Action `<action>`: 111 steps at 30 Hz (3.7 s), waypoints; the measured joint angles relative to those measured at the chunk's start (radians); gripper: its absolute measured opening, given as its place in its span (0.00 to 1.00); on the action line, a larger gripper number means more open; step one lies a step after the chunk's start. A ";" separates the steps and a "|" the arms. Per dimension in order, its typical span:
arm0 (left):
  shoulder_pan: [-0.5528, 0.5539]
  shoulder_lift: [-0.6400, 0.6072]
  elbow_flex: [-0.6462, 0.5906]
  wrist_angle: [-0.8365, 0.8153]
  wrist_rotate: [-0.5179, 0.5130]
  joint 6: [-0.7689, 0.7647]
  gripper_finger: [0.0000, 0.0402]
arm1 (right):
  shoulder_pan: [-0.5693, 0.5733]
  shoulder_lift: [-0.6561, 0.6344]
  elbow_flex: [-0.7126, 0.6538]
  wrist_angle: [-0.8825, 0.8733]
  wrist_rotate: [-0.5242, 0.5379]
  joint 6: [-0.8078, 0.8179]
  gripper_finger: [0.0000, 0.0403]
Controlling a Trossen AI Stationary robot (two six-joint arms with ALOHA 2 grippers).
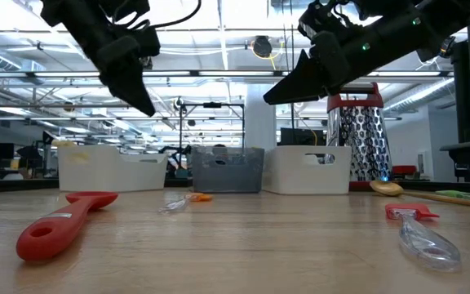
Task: Pick & Place Kitchen Items
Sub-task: Put the red slotted spoon into the right white bin
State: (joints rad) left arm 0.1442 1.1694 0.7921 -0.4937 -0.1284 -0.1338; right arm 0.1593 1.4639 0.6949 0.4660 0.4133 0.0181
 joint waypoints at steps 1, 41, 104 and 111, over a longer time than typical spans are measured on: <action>-0.011 0.000 0.000 -0.022 0.001 -0.023 0.24 | 0.000 0.000 0.000 0.000 0.000 0.000 0.47; -0.425 0.318 0.000 0.245 0.292 0.542 0.55 | -0.015 0.000 0.000 0.000 0.000 0.026 0.46; -0.331 0.304 -0.002 0.495 -0.431 0.430 0.07 | -0.015 -0.001 -0.061 0.097 0.048 0.261 0.46; -0.339 0.301 -0.001 0.498 -0.542 0.401 0.05 | -0.012 0.002 -0.062 0.080 0.232 0.284 0.46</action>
State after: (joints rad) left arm -0.1952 1.4708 0.7914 0.0039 -0.6703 0.2674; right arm 0.1469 1.4656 0.6327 0.5464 0.6458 0.3021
